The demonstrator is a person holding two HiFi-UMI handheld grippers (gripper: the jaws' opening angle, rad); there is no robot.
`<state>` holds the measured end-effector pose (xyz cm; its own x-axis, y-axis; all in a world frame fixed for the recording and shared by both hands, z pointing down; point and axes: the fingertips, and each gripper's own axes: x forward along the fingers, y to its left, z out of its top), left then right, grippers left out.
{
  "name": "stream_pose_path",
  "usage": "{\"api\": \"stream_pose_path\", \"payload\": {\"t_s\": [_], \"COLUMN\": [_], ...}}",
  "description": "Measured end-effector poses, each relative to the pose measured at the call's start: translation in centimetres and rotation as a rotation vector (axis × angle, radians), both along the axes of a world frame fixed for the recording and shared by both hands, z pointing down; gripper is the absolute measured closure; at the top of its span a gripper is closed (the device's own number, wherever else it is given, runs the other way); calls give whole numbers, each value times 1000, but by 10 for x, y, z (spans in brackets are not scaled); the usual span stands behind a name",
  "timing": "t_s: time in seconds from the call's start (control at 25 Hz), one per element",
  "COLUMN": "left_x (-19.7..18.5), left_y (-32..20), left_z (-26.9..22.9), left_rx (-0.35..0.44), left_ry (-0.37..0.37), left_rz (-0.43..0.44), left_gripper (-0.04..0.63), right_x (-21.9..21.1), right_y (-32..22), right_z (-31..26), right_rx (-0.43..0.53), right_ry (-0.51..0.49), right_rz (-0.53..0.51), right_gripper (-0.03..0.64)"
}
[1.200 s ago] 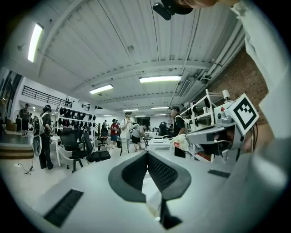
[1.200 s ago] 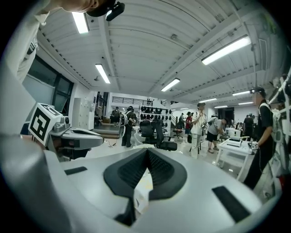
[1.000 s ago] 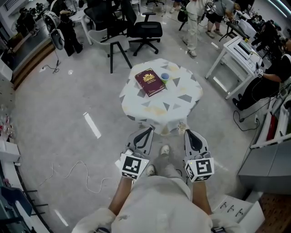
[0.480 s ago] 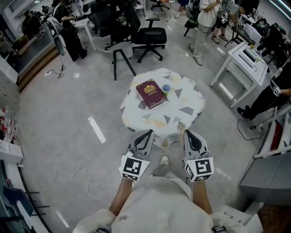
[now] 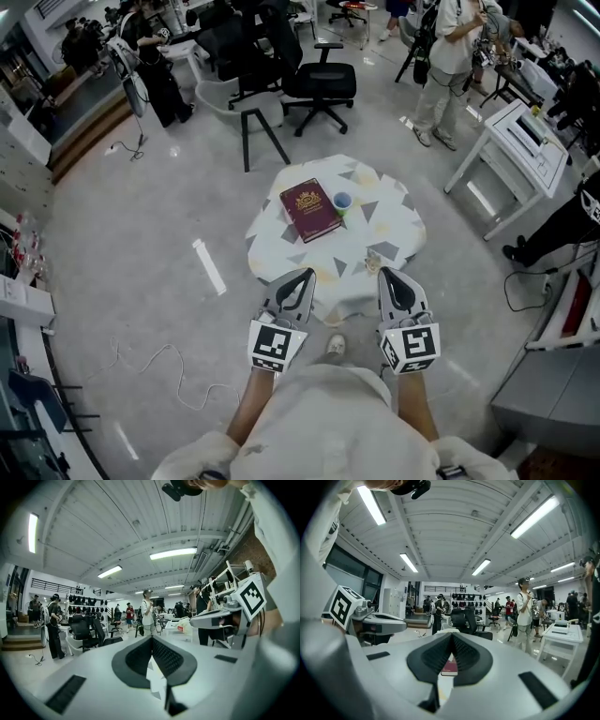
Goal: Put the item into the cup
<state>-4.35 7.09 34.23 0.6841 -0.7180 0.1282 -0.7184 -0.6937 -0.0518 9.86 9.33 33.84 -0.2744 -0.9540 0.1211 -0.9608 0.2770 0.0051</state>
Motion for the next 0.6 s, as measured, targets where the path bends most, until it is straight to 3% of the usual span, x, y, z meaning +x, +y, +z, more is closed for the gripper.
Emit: {"api": "stream_pose_path", "payload": {"t_s": [0.6], "left_x": [39], "left_y": [-48], "left_z": [2], "left_rx": [-1], "left_ry": [-34], "left_rz": [-56], "left_gripper": [583], "right_x": [44], "right_y": [-56], "right_z": [5], "right_rx": [7], "right_ry": [-57], "right_rz": [-40], "right_gripper": [612]}}
